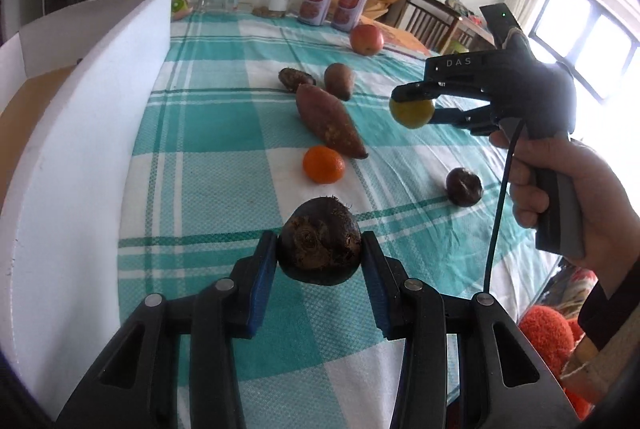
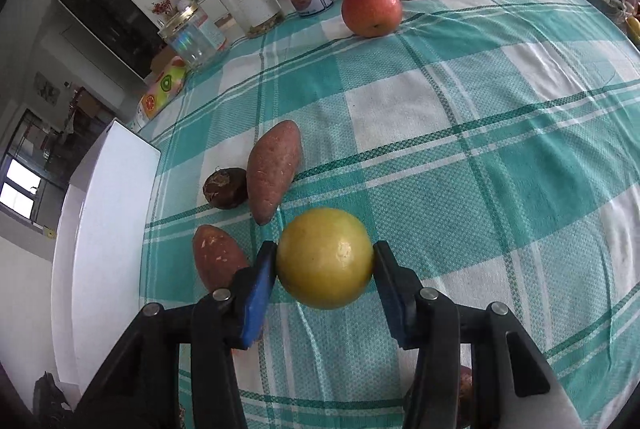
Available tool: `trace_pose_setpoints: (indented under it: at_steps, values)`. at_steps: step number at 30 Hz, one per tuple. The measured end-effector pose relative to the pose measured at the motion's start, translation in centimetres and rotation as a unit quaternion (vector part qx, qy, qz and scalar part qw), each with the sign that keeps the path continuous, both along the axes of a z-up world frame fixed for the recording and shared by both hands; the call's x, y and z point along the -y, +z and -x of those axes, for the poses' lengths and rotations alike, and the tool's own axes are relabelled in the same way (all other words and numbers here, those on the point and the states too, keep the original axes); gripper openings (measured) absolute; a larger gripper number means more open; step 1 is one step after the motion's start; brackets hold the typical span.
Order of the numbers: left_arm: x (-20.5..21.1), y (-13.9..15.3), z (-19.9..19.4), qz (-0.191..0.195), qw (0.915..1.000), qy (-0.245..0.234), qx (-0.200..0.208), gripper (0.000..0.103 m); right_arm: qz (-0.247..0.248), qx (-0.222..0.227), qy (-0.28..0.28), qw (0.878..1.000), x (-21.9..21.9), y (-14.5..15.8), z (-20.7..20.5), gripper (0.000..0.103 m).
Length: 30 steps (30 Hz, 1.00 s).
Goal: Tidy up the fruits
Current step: 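Lower the mangosteen and pear into the box and open both tools, then move both tools back over the table toward the remaining fruit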
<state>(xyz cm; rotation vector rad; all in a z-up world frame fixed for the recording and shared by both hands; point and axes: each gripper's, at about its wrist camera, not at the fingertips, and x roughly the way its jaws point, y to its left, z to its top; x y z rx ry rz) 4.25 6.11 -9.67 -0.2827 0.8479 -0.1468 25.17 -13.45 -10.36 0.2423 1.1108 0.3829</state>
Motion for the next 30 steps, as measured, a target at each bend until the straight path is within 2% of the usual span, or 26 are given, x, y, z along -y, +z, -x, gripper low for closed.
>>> trace_pose_setpoints:
  at_steps: [3,6,10,13,17,20,22,27,30]
  values:
    - [-0.1,3.1,1.6,0.022,0.9992,-0.012,0.032,0.043,-0.035,0.017,0.015,0.999,0.4,2.7,2.8,0.048]
    - [-1.6,6.2,3.5,0.068,0.9964,-0.019,0.048,0.043,-0.067,0.027,0.048,0.996,-1.3,5.4,5.8,0.048]
    - [-5.4,9.8,6.7,0.099,0.9925,0.005,0.072,0.043,-0.112,0.044,0.128,0.984,-7.1,8.4,10.6,0.049]
    - [-9.8,11.2,8.7,0.099,0.9906,0.055,0.076,0.043,-0.133,0.045,0.195,0.971,-12.5,9.5,14.0,0.049]
    - [-15.7,10.6,10.7,0.06,0.986,0.143,0.062,0.043,-0.133,0.038,0.285,0.948,-19.5,9.6,18.3,0.049]
    - [-19.0,8.8,11.5,0.023,0.9799,0.195,0.032,0.043,-0.104,0.037,0.338,0.935,-23.3,8.7,20.9,0.049]
    - [-20.1,7.4,11.6,-0.002,0.977,0.213,0.008,0.043,-0.078,0.035,0.36,0.929,-25.2,7.5,22.0,0.049]
    - [-20.5,4.4,11.0,-0.035,0.9715,0.229,-0.05,0.044,-0.04,0.015,0.378,0.925,-27.1,4.6,22.7,0.05]
    - [-20.0,4.5,10.6,-0.034,0.9696,0.238,-0.047,0.059,-0.057,0.022,0.365,0.929,-26.0,4.9,22.2,0.054]
